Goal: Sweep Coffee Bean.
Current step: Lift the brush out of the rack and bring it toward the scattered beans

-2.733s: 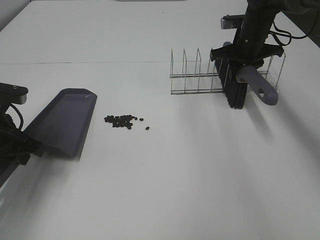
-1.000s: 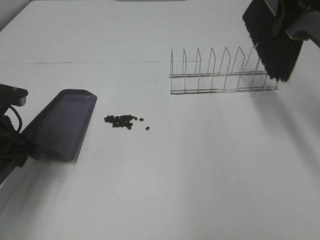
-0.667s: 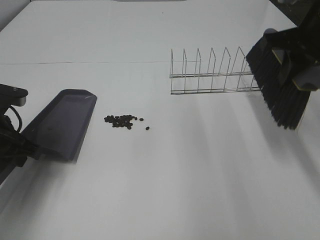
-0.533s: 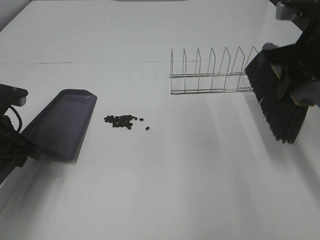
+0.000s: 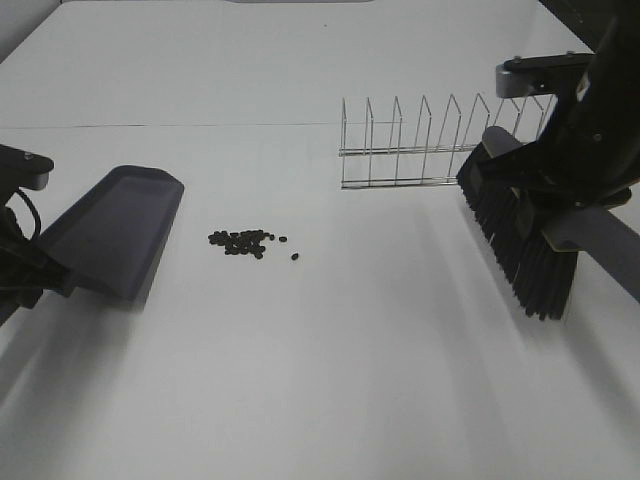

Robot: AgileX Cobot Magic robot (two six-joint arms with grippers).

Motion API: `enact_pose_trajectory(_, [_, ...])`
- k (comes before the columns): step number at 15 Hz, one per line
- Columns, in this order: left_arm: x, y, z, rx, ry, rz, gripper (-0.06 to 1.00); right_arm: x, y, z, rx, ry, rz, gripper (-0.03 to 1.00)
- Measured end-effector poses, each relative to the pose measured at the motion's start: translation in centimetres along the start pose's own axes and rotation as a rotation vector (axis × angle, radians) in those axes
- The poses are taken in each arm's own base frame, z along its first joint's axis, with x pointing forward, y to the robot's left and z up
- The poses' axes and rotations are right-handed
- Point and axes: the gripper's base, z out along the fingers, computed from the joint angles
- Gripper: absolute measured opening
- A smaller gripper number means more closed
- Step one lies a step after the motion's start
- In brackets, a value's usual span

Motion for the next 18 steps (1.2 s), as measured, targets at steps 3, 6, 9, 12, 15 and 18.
enact_pose_trajectory(3, [-1.1, 0.3, -0.4, -0.028, 0.0, 0.006, 0.33, -1.6, 2.6, 0.8, 0.135, 0.029, -0.088, 0.35])
enact_pose_trajectory(6, [-1.0, 0.1, 0.8, -0.033, 0.049, 0.029, 0.33, -3.0, 4.8, 1.6, 0.178, 0.049, -0.147, 0.35])
enact_pose_trajectory(9, [-0.7, -1.7, 2.3, -0.023, 0.093, 0.091, 0.33, -4.3, 9.1, 3.1, 0.176, 0.04, -0.233, 0.35])
enact_pose_trajectory(12, [-0.5, -2.1, 3.4, -0.015, 0.125, 0.091, 0.33, -5.0, 11.3, 4.5, 0.174, 0.041, -0.275, 0.35])
enact_pose_trajectory(15, [-0.4, -2.2, 3.7, -0.012, 0.138, 0.088, 0.33, -6.1, 13.0, 6.0, 0.159, 0.039, -0.301, 0.35])
enact_pose_trajectory(18, [-0.4, -2.6, 3.7, -0.001, 0.14, 0.119, 0.33, -7.1, 14.4, 6.7, 0.086, 0.041, -0.308, 0.35])
